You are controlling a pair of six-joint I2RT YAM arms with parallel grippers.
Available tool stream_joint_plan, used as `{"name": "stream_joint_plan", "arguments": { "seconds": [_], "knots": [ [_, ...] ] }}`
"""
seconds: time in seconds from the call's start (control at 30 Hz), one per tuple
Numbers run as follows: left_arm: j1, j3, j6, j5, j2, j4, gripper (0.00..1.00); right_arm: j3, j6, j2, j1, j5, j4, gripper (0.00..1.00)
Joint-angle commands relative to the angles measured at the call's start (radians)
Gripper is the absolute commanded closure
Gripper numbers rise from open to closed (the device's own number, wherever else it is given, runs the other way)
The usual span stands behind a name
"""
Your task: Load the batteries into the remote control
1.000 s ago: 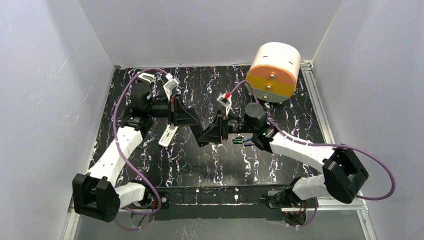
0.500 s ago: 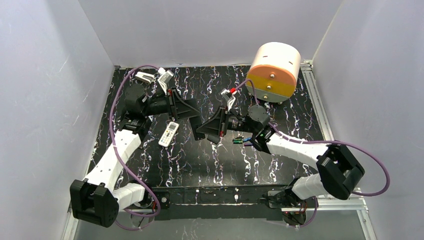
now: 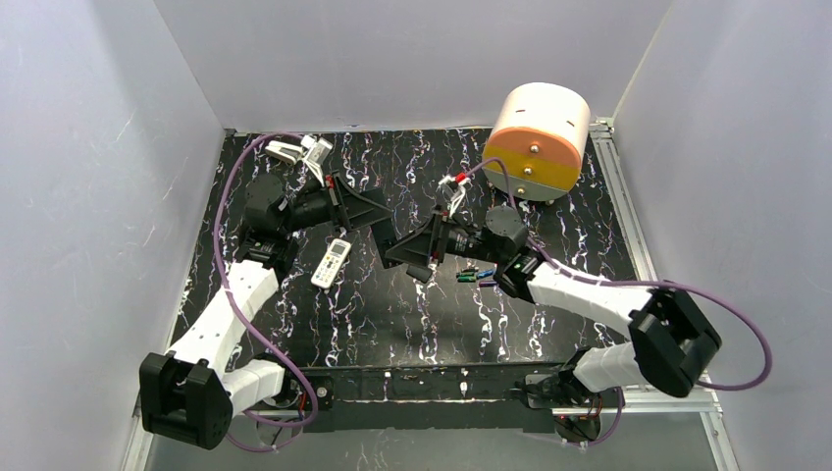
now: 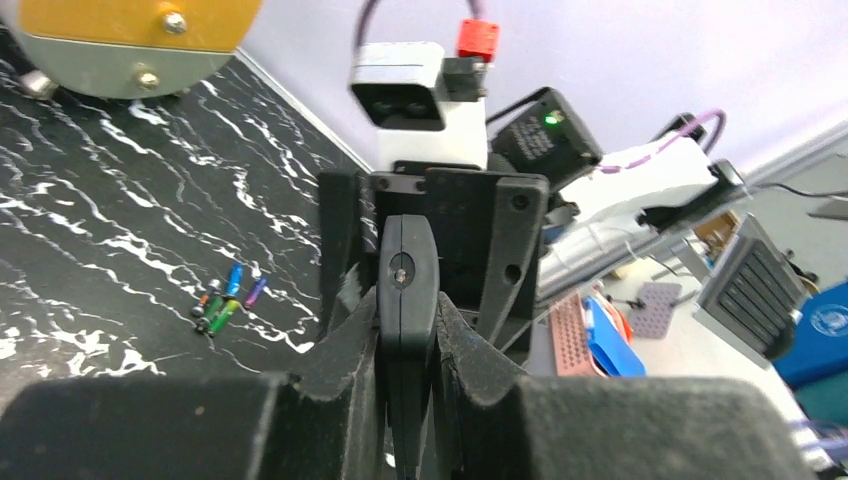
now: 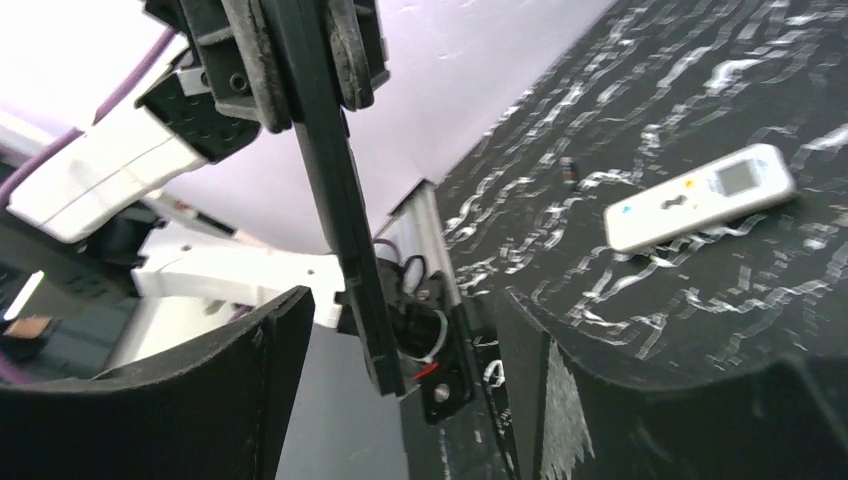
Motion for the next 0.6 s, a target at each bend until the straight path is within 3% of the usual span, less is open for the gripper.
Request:
{"name": "stream_joint_plan", "arguments": {
  "seconds": [0.0, 0.1, 0.2, 0.33, 0.43, 0.57],
  "knots": [
    [0.004, -0.036, 0.119, -0.152, -0.036, -0.090, 1.00, 0.046, -0.204, -0.127, -0.023, 0.188, -0.353, 0.24],
    [0.006, -0.052, 0.209, -0.315, -0.044, -0.227, 1.00, 0.119, -0.331, -0.149, -0.032, 0.378, -0.710, 0.25],
    [0.008, -0.044, 0.276, -0.402, -0.042, -0.338, 1.00, 0.171, -0.400, -0.137, -0.034, 0.578, -0.942, 0.29],
    [0.007, -0.039, 0.295, -0.348, -0.031, -0.351, 1.00, 0.211, -0.457, -0.099, -0.038, 0.707, -1.112, 0.36],
    [0.008, -0.039, 0.317, -0.342, -0.038, -0.374, 1.00, 0.247, -0.511, -0.063, -0.040, 0.744, -1.207, 0.36],
    [0.008, -0.041, 0.327, -0.358, -0.039, -0.394, 1.00, 0.270, -0.436, -0.002, -0.059, 0.851, -1.323, 0.43]
  ]
}}
